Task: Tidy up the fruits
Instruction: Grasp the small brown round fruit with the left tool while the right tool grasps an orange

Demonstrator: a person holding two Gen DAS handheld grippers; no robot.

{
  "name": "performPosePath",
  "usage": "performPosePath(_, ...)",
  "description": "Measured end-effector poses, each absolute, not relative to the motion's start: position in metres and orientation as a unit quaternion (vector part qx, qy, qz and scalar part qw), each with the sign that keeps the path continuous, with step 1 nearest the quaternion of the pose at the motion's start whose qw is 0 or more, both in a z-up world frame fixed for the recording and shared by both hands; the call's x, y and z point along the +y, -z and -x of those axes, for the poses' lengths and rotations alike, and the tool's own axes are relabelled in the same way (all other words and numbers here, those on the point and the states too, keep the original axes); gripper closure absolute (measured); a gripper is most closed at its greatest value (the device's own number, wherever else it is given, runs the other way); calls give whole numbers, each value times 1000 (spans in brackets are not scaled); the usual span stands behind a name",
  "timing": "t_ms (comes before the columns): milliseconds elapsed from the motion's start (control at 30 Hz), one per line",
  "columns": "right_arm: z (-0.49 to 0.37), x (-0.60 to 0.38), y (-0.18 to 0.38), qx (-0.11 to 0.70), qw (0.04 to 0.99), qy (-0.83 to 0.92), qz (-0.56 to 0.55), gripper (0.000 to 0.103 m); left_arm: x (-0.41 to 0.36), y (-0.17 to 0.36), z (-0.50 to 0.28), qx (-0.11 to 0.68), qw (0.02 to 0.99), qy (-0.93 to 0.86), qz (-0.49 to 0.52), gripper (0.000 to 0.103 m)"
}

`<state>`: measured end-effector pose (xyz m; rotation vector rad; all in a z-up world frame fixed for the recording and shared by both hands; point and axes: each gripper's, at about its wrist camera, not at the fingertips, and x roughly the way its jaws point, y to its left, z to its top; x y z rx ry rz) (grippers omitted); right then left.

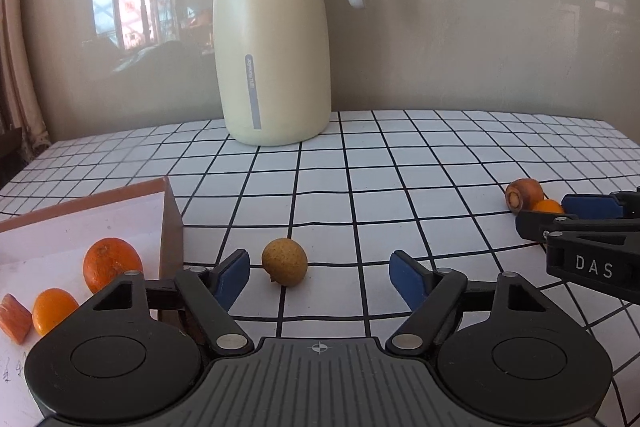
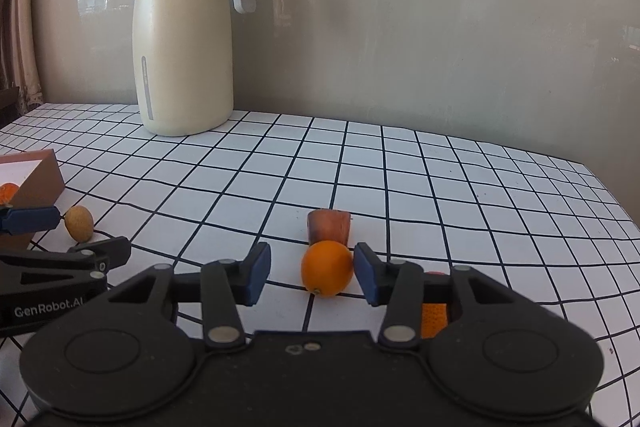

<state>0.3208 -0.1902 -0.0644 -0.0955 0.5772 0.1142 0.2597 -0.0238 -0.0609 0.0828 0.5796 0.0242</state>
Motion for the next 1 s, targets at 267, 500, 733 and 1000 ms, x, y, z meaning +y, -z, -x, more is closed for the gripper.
performPosePath(267, -327, -191, 68, 290, 955, -44, 49, 65, -25, 61, -262, 289, 956, -29, -49, 40)
performPosePath(500, -329, -190, 72, 303, 950, -53, 45, 81, -19, 59, -259, 281, 958, -42, -36, 53)
performPosePath(733, -323, -191, 68, 294, 953, -67, 37, 81, -18, 59, -257, 276, 959, -56, -34, 61)
performPosePath(1000, -318, -196, 67, 293, 952, -78, 30, 81, -24, 59, -259, 280, 956, -79, -40, 66)
